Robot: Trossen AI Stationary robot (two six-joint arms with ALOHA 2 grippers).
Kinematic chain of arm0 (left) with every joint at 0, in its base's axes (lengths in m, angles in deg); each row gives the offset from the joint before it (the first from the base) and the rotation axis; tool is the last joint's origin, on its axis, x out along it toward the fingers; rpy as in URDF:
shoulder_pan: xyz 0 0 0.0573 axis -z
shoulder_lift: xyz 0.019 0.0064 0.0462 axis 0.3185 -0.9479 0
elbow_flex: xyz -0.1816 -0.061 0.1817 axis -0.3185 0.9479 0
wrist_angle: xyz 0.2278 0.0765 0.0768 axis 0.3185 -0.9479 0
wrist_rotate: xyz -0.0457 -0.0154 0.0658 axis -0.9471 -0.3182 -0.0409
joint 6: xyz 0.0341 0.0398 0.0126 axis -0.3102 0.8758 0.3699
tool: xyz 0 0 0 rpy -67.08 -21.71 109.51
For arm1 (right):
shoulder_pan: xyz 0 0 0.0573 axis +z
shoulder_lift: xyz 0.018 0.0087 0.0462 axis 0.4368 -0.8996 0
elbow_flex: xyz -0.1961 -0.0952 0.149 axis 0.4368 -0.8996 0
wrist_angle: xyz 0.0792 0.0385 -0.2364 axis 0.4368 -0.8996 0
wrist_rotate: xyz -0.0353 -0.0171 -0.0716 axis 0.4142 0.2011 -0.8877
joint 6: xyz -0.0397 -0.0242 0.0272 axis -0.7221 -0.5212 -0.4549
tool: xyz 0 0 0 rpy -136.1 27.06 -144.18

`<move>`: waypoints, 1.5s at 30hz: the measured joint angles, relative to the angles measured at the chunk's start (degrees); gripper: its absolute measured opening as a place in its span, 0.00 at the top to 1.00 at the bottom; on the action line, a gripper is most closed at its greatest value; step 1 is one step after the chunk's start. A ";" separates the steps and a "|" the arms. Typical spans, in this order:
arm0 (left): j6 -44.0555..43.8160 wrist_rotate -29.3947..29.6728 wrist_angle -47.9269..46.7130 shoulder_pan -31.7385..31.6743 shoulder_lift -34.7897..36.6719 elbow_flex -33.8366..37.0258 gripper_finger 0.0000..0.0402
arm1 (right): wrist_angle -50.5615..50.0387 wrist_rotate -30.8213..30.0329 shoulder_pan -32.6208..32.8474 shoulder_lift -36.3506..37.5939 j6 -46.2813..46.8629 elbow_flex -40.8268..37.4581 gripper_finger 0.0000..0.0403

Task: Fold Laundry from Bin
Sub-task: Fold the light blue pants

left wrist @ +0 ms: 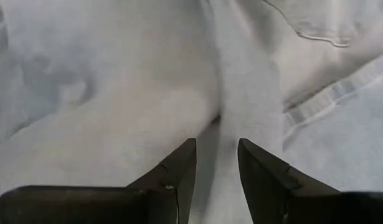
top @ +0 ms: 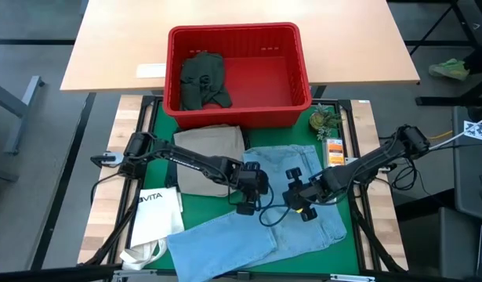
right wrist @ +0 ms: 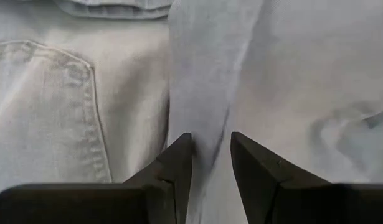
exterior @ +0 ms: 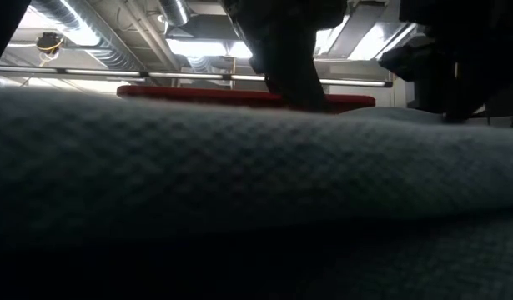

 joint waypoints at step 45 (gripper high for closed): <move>-10.11 33.21 0.18 11.04 -3.37 0.08 0.96 | -4.52 -10.04 0.05 -3.24 -0.44 1.07 0.97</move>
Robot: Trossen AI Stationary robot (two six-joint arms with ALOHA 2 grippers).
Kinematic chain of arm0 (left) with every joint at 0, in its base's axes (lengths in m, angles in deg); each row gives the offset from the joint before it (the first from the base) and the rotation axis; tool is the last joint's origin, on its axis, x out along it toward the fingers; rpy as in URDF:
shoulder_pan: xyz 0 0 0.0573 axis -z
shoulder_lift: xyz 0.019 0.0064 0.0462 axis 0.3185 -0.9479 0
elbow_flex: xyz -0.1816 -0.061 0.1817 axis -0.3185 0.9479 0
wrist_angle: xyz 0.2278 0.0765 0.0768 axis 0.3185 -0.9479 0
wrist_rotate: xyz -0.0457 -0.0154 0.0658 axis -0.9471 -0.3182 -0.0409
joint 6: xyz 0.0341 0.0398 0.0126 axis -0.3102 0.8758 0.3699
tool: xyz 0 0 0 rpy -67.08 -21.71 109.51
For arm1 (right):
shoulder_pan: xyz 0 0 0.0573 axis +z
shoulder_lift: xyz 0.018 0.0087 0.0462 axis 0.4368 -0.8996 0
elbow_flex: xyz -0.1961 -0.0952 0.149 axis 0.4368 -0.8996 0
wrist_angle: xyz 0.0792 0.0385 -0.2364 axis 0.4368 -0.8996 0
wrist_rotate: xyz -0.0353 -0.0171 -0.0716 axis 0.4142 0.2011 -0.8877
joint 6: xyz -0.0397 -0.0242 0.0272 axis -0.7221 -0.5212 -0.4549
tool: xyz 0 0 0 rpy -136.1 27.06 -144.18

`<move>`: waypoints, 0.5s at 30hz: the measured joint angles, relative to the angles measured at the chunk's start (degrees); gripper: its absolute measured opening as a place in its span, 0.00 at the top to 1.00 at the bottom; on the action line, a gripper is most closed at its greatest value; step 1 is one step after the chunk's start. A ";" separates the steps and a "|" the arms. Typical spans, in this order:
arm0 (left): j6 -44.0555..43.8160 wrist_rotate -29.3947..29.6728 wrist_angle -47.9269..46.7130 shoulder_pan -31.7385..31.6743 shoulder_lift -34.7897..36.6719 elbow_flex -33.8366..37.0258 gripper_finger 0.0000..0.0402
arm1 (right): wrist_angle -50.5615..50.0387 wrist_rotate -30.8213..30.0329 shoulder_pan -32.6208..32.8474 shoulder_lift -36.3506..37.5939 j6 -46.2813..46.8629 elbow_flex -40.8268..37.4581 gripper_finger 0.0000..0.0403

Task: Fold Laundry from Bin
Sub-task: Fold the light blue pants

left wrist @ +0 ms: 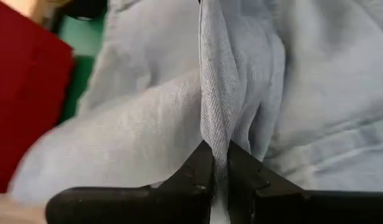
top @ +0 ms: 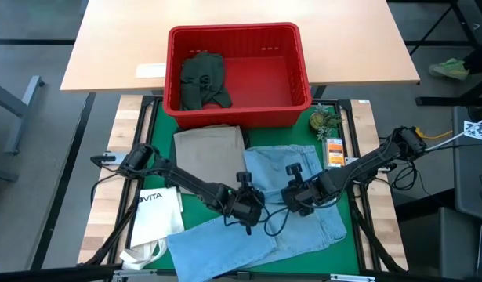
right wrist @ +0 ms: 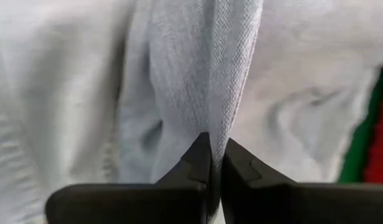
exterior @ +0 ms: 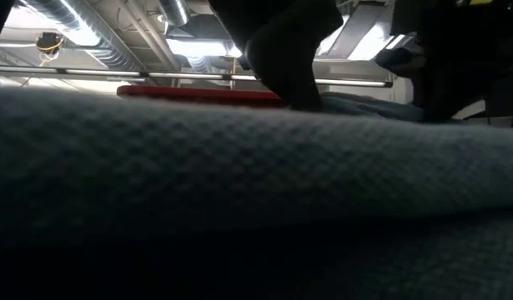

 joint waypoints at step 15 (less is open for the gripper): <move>-1.15 -19.60 -0.43 -1.00 0.00 -0.04 0.75 | 0.46 10.38 -0.09 0.00 -2.46 -0.13 0.78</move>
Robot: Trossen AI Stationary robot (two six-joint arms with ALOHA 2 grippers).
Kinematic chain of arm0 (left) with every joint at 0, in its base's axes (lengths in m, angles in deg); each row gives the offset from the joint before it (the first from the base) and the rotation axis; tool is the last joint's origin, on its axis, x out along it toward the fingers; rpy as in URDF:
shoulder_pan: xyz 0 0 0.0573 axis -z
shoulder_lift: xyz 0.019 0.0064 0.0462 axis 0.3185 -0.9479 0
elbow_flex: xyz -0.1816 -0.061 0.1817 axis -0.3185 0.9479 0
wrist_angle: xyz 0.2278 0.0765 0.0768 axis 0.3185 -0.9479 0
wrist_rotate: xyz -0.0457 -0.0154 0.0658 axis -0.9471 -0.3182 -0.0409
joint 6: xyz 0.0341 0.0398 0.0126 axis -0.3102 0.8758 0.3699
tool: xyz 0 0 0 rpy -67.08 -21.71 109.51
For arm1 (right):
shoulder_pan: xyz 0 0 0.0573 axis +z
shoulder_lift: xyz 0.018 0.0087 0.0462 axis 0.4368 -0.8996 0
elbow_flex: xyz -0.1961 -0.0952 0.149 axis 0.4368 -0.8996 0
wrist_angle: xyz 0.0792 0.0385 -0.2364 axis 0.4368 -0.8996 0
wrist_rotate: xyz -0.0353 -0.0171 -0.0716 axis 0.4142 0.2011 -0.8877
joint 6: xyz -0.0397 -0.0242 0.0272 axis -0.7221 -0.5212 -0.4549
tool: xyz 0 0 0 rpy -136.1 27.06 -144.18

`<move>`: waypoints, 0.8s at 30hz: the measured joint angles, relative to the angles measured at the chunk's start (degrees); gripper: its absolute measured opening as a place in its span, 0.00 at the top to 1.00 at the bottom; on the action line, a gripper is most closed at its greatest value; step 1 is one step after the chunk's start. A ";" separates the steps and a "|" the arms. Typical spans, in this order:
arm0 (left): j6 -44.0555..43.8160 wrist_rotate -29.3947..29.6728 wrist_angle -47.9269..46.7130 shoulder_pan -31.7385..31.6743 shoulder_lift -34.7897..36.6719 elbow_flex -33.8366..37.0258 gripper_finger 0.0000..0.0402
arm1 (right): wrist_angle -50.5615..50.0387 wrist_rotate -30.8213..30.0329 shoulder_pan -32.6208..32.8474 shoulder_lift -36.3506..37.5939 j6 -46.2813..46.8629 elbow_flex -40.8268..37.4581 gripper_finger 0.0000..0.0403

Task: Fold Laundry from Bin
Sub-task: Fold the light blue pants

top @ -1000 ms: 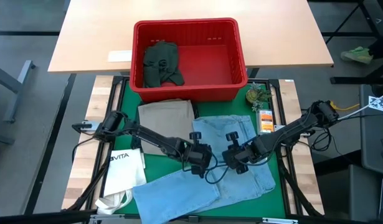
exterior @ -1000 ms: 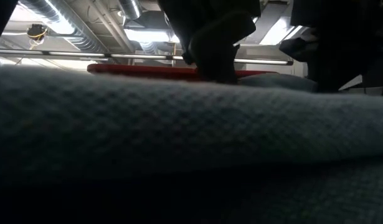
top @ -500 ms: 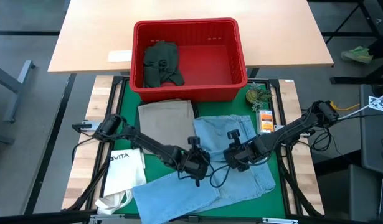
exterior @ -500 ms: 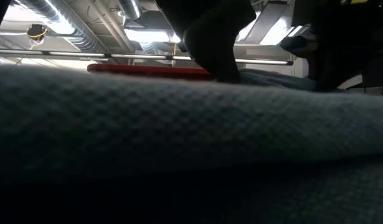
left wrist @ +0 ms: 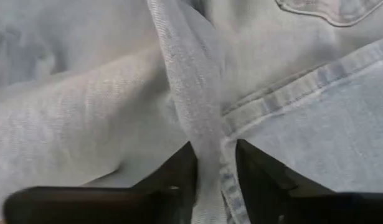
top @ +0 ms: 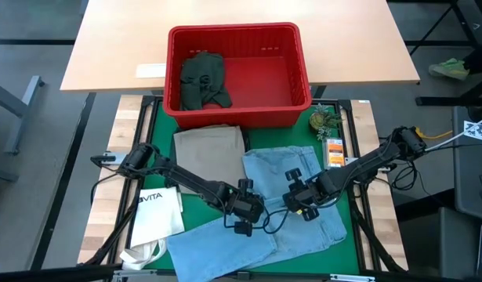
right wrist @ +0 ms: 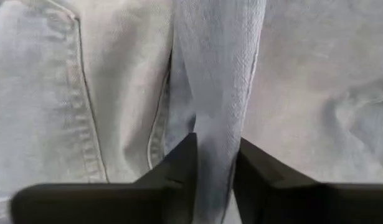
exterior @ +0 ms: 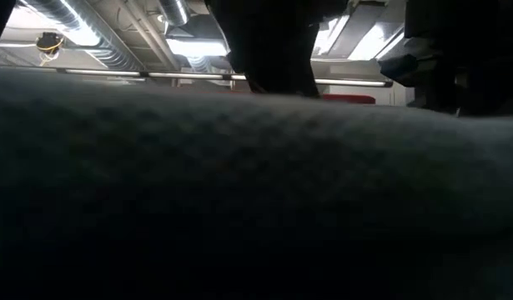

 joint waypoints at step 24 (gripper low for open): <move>-7.87 14.58 0.69 -0.84 2.64 -0.17 0.68 | -6.54 -13.56 2.87 -1.93 2.88 6.19 0.65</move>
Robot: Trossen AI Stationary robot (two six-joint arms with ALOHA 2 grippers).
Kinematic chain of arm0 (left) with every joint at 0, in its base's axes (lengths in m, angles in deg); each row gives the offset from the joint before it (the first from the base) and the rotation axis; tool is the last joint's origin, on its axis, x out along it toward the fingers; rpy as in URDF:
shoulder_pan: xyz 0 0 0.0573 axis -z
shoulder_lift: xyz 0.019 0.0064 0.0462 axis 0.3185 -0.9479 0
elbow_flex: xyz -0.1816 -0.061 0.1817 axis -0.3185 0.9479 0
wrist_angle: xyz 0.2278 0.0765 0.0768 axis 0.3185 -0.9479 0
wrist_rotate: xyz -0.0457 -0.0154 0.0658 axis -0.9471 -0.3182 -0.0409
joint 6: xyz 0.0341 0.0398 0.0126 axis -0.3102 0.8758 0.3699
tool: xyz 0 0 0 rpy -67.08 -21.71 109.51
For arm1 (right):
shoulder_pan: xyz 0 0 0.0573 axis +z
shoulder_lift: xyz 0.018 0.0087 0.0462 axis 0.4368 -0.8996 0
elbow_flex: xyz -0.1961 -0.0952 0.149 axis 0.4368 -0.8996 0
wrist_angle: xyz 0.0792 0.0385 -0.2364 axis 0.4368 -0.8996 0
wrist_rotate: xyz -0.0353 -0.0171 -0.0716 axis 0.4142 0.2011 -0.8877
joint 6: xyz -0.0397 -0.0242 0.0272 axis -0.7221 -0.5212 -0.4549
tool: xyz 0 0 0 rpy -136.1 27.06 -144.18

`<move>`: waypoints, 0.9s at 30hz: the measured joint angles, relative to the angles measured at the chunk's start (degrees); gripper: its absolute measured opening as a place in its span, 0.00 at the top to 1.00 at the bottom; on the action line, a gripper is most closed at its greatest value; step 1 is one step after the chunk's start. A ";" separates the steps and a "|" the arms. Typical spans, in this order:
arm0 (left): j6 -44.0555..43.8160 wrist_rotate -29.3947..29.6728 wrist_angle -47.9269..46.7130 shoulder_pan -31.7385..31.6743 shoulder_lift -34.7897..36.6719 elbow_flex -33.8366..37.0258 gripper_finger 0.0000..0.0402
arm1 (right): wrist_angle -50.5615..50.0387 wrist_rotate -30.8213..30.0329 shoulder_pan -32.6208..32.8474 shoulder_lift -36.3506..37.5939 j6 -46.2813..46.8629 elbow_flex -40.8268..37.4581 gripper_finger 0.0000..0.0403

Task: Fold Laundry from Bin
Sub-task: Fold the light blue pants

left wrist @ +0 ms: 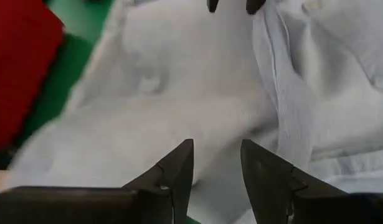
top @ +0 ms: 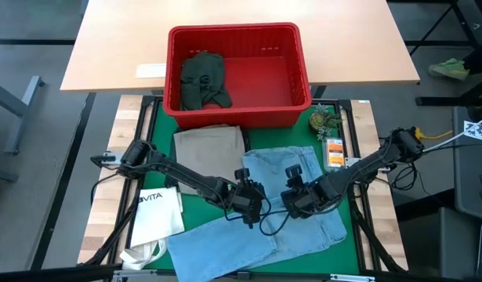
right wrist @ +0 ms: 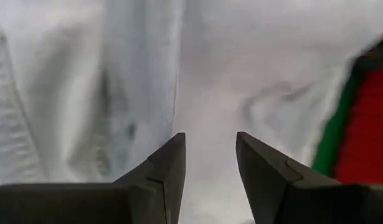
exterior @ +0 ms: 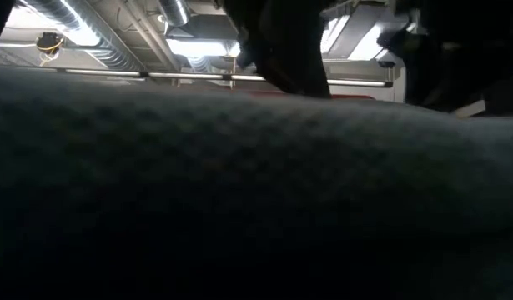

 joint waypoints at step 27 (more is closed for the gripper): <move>0.08 -4.67 1.97 3.50 -8.86 0.07 0.70 | 3.71 5.65 7.28 -10.81 4.98 -6.69 0.65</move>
